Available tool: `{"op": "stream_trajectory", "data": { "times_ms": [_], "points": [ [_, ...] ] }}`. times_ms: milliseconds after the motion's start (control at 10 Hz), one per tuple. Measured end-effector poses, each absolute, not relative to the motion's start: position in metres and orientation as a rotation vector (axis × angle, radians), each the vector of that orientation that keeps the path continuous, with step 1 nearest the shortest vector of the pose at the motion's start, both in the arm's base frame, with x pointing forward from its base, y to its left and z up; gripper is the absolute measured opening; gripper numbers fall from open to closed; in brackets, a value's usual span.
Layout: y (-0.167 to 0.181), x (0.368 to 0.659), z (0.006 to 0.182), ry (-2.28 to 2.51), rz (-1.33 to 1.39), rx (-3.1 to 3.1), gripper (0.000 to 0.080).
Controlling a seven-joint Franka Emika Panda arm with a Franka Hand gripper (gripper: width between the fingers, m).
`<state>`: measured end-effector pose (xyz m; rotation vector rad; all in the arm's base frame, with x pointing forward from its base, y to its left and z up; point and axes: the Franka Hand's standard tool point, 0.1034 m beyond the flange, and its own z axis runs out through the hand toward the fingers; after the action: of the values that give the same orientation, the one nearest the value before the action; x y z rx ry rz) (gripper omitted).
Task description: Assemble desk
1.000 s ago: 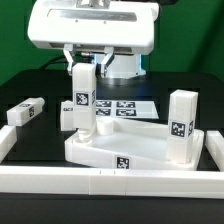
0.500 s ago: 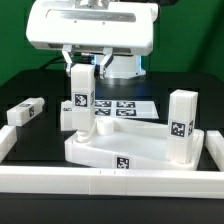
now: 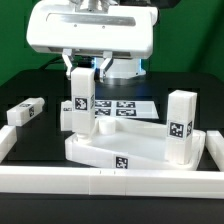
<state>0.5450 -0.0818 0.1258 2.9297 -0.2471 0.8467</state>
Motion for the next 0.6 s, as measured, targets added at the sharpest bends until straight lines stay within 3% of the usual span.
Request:
{"op": "stream_trajectory", "data": {
  "times_ms": [600],
  "points": [
    [-0.0819, 0.5434, 0.1169, -0.241, 0.849, 2.92, 0.029]
  ]
}}
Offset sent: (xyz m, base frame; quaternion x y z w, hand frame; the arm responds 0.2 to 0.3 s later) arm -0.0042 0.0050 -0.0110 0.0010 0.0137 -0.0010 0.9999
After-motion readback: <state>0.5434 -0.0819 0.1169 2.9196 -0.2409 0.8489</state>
